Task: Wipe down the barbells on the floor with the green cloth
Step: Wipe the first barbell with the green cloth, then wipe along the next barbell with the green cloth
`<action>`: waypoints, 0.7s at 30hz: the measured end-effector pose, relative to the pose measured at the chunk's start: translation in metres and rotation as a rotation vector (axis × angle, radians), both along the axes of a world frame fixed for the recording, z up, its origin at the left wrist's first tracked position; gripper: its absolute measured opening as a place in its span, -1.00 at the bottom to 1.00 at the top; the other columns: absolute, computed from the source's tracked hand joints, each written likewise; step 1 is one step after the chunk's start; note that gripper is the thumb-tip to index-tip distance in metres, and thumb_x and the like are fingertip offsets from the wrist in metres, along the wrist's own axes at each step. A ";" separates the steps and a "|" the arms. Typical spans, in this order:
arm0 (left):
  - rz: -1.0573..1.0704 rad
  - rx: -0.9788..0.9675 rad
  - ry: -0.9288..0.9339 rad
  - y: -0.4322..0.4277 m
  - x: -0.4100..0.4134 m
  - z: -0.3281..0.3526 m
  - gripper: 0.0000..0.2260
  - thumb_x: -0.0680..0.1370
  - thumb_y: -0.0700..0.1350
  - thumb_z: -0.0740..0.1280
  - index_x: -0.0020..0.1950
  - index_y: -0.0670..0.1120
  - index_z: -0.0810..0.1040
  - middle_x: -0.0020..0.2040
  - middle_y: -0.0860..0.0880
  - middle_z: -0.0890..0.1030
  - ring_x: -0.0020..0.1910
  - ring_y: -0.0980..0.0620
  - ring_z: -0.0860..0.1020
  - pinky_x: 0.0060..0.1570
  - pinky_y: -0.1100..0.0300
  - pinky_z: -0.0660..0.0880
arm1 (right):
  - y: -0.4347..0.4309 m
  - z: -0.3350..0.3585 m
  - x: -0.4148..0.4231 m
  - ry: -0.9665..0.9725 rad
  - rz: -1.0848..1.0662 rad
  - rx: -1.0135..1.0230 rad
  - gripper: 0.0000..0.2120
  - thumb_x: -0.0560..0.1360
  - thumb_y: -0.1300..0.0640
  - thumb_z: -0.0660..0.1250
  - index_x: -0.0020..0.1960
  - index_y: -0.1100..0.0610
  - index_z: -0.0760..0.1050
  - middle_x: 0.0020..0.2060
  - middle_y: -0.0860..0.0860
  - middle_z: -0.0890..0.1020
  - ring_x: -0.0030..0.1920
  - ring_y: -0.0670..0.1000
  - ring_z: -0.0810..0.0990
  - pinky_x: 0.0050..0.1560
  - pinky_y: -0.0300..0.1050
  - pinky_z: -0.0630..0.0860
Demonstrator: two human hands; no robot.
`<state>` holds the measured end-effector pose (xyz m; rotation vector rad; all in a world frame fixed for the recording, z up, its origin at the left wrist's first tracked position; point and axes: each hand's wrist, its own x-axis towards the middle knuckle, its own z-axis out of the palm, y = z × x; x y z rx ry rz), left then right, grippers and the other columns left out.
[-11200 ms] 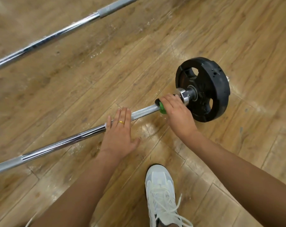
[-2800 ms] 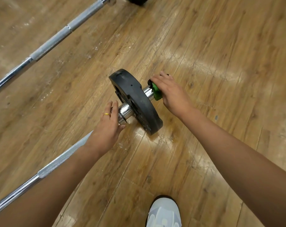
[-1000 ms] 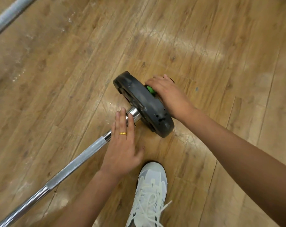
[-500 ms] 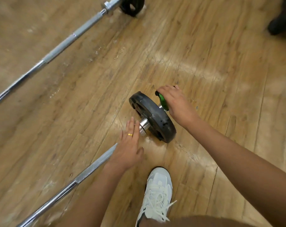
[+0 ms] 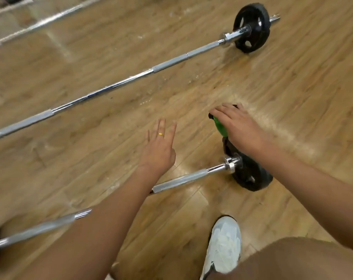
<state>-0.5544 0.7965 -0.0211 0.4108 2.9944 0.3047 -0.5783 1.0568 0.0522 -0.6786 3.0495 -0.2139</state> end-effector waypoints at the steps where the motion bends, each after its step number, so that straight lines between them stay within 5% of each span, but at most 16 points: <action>1: 0.027 -0.011 -0.028 -0.010 -0.002 -0.010 -0.22 0.57 -0.16 0.22 0.65 0.00 -0.19 0.66 -0.17 -0.15 0.63 -0.13 -0.22 0.56 -0.19 -0.11 | -0.014 -0.009 -0.008 -0.028 0.057 0.032 -0.26 0.42 0.55 0.18 0.55 0.15 0.26 0.51 0.13 0.34 0.56 0.17 0.18 0.55 0.11 -0.07; 5: 0.111 -0.076 -0.152 -0.057 -0.023 -0.040 -0.25 0.59 -0.18 0.20 0.65 -0.02 -0.19 0.65 -0.16 -0.24 0.62 -0.12 -0.27 0.57 -0.18 -0.12 | -0.074 -0.038 -0.050 -0.140 0.314 0.164 -0.22 0.43 0.52 0.15 0.60 0.11 0.15 0.56 0.10 0.25 0.59 0.15 0.08 0.56 0.06 -0.11; 10: 0.247 -0.145 -0.212 -0.129 -0.033 -0.031 -0.25 0.60 -0.16 0.18 0.65 -0.03 -0.23 0.65 -0.15 -0.24 0.62 -0.10 -0.26 0.56 -0.16 -0.14 | -0.161 -0.034 -0.077 -0.128 0.545 0.239 -0.26 0.41 0.51 0.12 0.56 0.17 0.23 0.50 0.17 0.35 0.54 0.23 0.22 0.55 0.16 0.07; 13: 0.411 -0.122 -0.258 -0.192 -0.022 0.007 -0.23 0.59 -0.16 0.20 0.65 -0.03 -0.23 0.65 -0.14 -0.23 0.63 -0.10 -0.25 0.56 -0.16 -0.12 | -0.228 -0.007 -0.079 -0.148 0.562 0.194 -0.27 0.42 0.44 0.01 0.57 0.13 0.21 0.51 0.13 0.34 0.55 0.19 0.21 0.56 0.16 0.09; 17: 0.565 -0.159 -0.287 -0.273 0.010 0.071 -0.23 0.60 -0.12 0.19 0.64 -0.06 -0.26 0.65 -0.17 -0.23 0.63 -0.14 -0.24 0.58 -0.18 -0.07 | -0.313 0.044 -0.072 -0.161 0.539 0.115 -0.25 0.42 0.50 0.20 0.56 0.11 0.22 0.50 0.09 0.36 0.55 0.14 0.22 0.56 0.12 -0.03; 21: 0.653 -0.193 -0.328 -0.339 0.052 0.141 -0.26 0.61 -0.13 0.15 0.64 -0.06 -0.28 0.65 -0.18 -0.23 0.62 -0.14 -0.27 0.59 -0.18 -0.08 | -0.386 0.103 -0.059 -0.201 0.531 0.072 -0.29 0.43 0.47 0.27 0.53 0.12 0.27 0.45 0.08 0.42 0.50 0.14 0.30 0.54 0.16 0.09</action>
